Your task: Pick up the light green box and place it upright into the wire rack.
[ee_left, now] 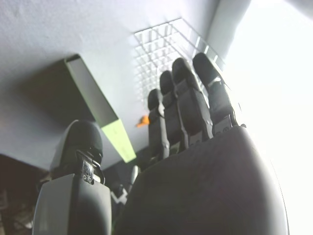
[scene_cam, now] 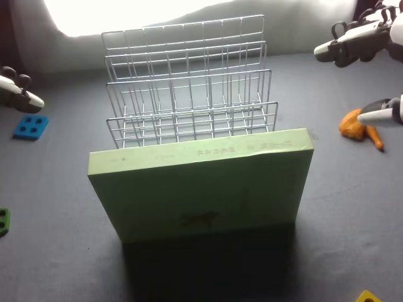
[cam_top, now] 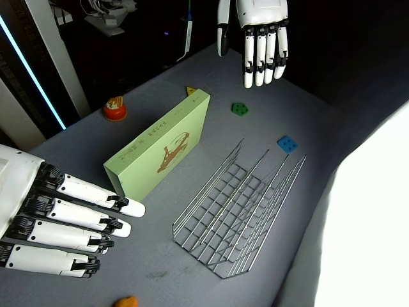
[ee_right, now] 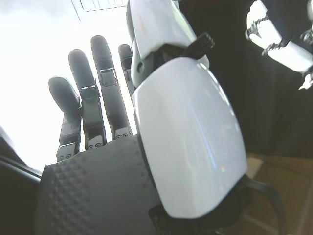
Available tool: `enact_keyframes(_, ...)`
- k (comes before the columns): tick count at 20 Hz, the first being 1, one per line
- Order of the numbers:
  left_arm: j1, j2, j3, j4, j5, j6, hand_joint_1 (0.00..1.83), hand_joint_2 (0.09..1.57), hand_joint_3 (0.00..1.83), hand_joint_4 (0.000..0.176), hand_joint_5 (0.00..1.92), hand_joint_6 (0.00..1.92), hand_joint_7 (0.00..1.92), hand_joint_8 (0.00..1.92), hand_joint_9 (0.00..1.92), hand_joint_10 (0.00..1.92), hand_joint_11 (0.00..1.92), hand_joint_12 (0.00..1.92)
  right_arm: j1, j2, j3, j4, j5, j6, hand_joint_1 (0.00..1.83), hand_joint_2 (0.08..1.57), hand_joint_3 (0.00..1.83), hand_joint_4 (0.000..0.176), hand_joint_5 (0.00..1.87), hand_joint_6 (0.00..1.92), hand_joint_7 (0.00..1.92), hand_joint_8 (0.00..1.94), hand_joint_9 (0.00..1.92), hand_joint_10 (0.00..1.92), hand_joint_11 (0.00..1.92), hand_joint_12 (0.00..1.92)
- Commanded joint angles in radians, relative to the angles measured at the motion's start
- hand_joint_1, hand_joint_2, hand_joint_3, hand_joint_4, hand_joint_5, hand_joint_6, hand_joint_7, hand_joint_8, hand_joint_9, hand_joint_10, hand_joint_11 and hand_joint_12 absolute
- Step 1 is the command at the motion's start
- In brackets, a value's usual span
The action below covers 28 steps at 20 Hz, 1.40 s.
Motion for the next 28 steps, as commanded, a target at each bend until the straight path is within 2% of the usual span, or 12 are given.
enact_keyframes(1, -0.005, -0.002, 0.004, 0.011, 0.081, 0.005, 0.55, 1.2, 0.11, 0.066, 0.46, 0.15, 0.54, 0.12, 0.52, 0.33, 0.16, 1.31, 0.006, 0.006, 0.003, 0.0, 0.139, -0.006, 0.36, 1.24, 0.19, 0.0, 0.24, 0.51, 0.42, 0.21, 0.31, 0.61, 0.02, 1.52)
enact_keyframes(2, -0.002, -0.001, 0.005, 0.011, 0.081, 0.005, 0.55, 1.24, 0.04, 0.067, 0.47, 0.07, 0.56, 0.04, 0.57, 0.22, 0.15, 1.34, 0.004, 0.006, 0.003, 0.0, 0.159, -0.016, 0.34, 1.22, 0.14, 0.0, 0.22, 0.51, 0.43, 0.12, 0.26, 0.68, 0.0, 1.62)
enact_keyframes(3, -0.003, -0.002, 0.004, 0.011, 0.081, 0.005, 0.15, 1.24, 0.0, 0.052, 0.22, 0.0, 0.24, 0.0, 0.21, 0.01, 0.0, 0.41, 0.002, 0.005, 0.003, 0.0, 0.176, -0.029, 0.37, 1.09, 0.0, 0.0, 0.1, 0.1, 0.1, 0.01, 0.04, 0.11, 0.0, 0.43)
enact_keyframes(4, -0.008, -0.003, 0.001, 0.011, 0.081, 0.005, 0.02, 1.22, 0.0, 0.051, 0.17, 0.0, 0.23, 0.01, 0.2, 0.01, 0.0, 0.25, 0.0, 0.005, 0.003, 0.0, 0.181, -0.037, 0.3, 1.09, 0.0, 0.0, 0.09, 0.03, 0.07, 0.0, 0.01, 0.03, 0.0, 0.05)
enact_keyframes(5, -0.01, -0.003, -0.001, 0.011, 0.081, 0.005, 0.0, 1.22, 0.0, 0.021, 0.2, 0.01, 0.24, 0.01, 0.19, 0.0, 0.0, 0.21, -0.002, 0.005, 0.003, 0.0, 0.181, -0.038, 0.27, 1.1, 0.0, 0.0, 0.07, 0.02, 0.05, 0.0, 0.0, 0.0, 0.0, 0.01)
enact_keyframes(6, -0.01, -0.003, -0.003, 0.011, 0.081, 0.005, 0.0, 1.21, 0.0, 0.013, 0.21, 0.01, 0.28, 0.01, 0.22, 0.01, 0.0, 0.29, -0.006, 0.005, 0.003, 0.001, 0.181, -0.038, 0.25, 1.1, 0.01, 0.0, 0.09, 0.02, 0.06, 0.01, 0.0, 0.0, 0.0, 0.0)
enact_keyframes(8, -0.005, -0.003, -0.001, 0.011, 0.081, 0.006, 0.0, 1.23, 0.0, 0.03, 0.19, 0.0, 0.24, 0.0, 0.22, 0.01, 0.0, 0.29, -0.013, 0.004, 0.003, 0.001, 0.179, -0.043, 0.24, 1.1, 0.01, 0.0, 0.09, 0.02, 0.07, 0.01, 0.01, 0.0, 0.0, 0.0)
enact_keyframes(15, -0.001, -0.003, 0.0, 0.011, 0.081, 0.009, 0.01, 1.21, 0.0, 0.019, 0.23, 0.0, 0.22, 0.0, 0.18, 0.0, 0.0, 0.27, 0.004, -0.046, 0.002, 0.06, 0.124, -0.056, 0.33, 1.04, 0.0, 0.0, 0.07, 0.0, 0.14, 0.01, 0.12, 0.01, 0.0, 0.23)
enact_keyframes(16, -0.002, -0.003, -0.002, 0.011, 0.081, 0.009, 0.0, 1.2, 0.0, 0.015, 0.21, 0.0, 0.21, 0.0, 0.17, 0.0, 0.0, 0.31, 0.015, -0.06, 0.002, 0.075, 0.121, -0.055, 0.33, 1.04, 0.0, 0.0, 0.03, 0.0, 0.09, 0.0, 0.09, 0.0, 0.0, 0.15)
enact_keyframes(19, -0.003, -0.003, -0.005, 0.011, 0.081, 0.009, 0.0, 1.18, 0.0, 0.012, 0.21, 0.0, 0.27, 0.01, 0.22, 0.02, 0.0, 0.37, 0.061, -0.102, 0.002, 0.126, 0.106, -0.054, 0.92, 0.95, 0.0, 0.0, 0.01, 0.0, 0.08, 0.01, 0.05, 0.01, 0.0, 0.0)
enact_keyframes(23, 0.0, -0.002, -0.009, 0.011, 0.081, 0.009, 0.01, 1.2, 0.0, 0.008, 0.22, 0.01, 0.22, 0.0, 0.19, 0.0, 0.0, 0.31, 0.128, -0.166, -0.003, 0.298, 0.01, -0.11, 1.2, 0.95, 0.0, 0.0, 0.04, 0.01, 0.02, 0.0, 0.01, 0.0, 0.0, 0.0)
enact_keyframes(28, 0.003, -0.002, -0.007, 0.011, 0.081, 0.009, 0.01, 1.2, 0.0, 0.008, 0.23, 0.01, 0.22, 0.0, 0.19, 0.0, 0.0, 0.31, 0.154, -0.249, -0.015, 0.369, 0.005, -0.155, 1.23, 0.95, 0.0, 0.0, 0.04, 0.01, 0.01, 0.0, 0.01, 0.0, 0.0, 0.0)
